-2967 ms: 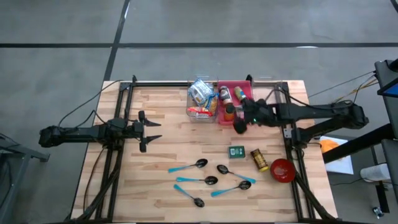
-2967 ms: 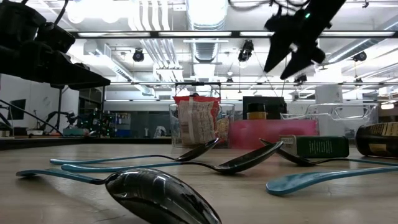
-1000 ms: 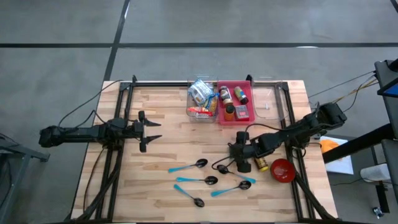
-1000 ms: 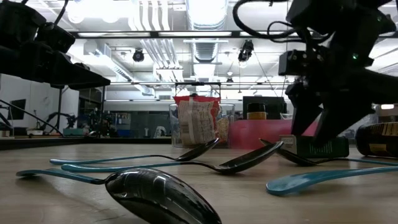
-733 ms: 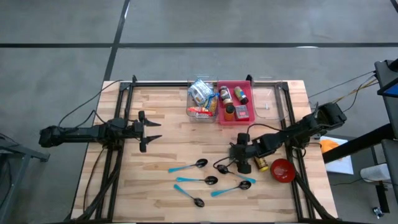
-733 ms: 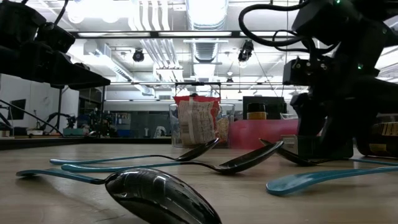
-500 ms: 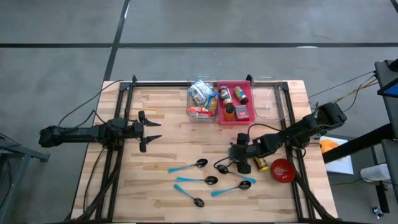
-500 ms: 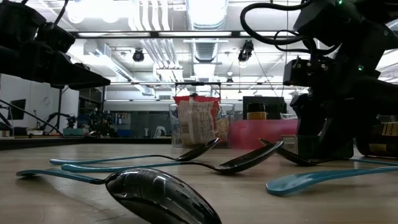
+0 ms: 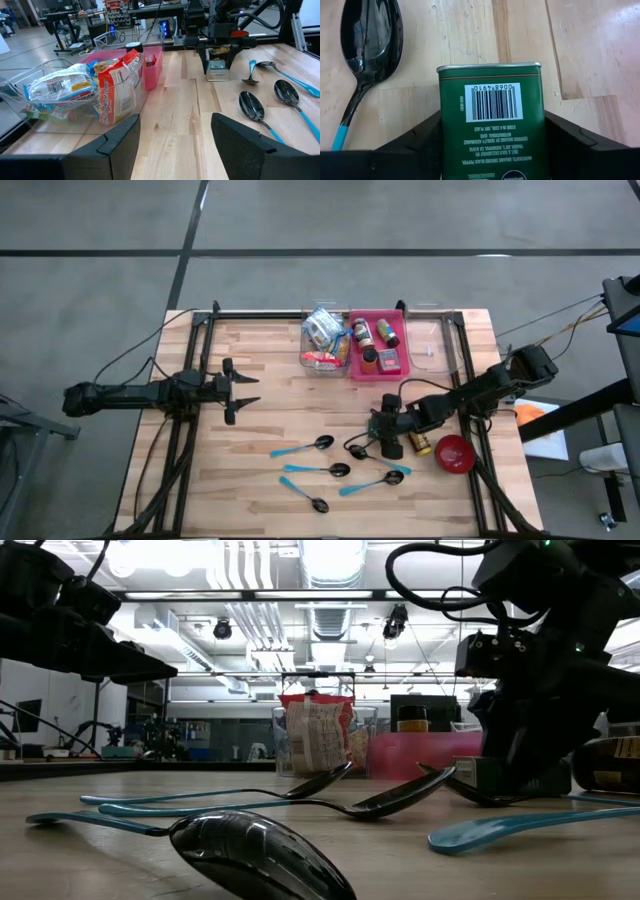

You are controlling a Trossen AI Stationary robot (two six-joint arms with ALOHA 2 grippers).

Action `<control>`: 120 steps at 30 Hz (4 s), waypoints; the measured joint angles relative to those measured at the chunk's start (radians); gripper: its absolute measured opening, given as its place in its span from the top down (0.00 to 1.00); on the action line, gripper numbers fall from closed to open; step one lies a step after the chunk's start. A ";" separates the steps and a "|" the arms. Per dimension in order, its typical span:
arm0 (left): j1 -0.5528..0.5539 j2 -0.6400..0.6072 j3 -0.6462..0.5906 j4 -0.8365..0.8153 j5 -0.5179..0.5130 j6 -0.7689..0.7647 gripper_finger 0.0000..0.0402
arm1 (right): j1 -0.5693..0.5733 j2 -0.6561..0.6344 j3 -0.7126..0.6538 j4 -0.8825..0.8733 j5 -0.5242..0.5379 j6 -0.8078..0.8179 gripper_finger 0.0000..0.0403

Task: Pick & Place Food Item
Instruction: Put the green spice can into the pink bin

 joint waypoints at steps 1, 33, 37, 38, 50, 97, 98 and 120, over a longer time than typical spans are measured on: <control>0.000 0.000 0.000 0.000 0.000 0.000 0.39 | 0.000 0.000 0.000 0.000 0.000 0.000 0.38; 0.000 0.000 0.000 0.000 0.000 -0.003 0.39 | 0.000 0.000 -0.001 -0.002 0.000 0.003 0.38; 0.000 0.000 0.000 0.000 0.000 -0.002 0.39 | 0.000 0.000 -0.001 -0.001 -0.001 0.003 0.36; 0.000 0.000 0.000 0.000 0.000 -0.002 0.39 | 0.000 0.000 -0.001 0.000 -0.001 0.003 0.35; 0.000 0.000 0.000 0.000 0.000 0.000 0.39 | -0.001 -0.117 -0.003 -0.014 0.104 0.027 0.38; 0.000 0.000 0.000 0.000 0.000 -0.002 0.39 | -0.971 -0.200 0.099 0.229 0.082 0.206 0.37; 0.000 0.000 0.000 0.000 0.000 -0.002 0.39 | -0.977 -0.181 0.115 0.228 0.072 0.206 0.36; 0.000 0.000 0.000 0.000 0.000 0.000 0.39 | -0.983 0.166 0.533 -0.378 0.155 0.343 0.38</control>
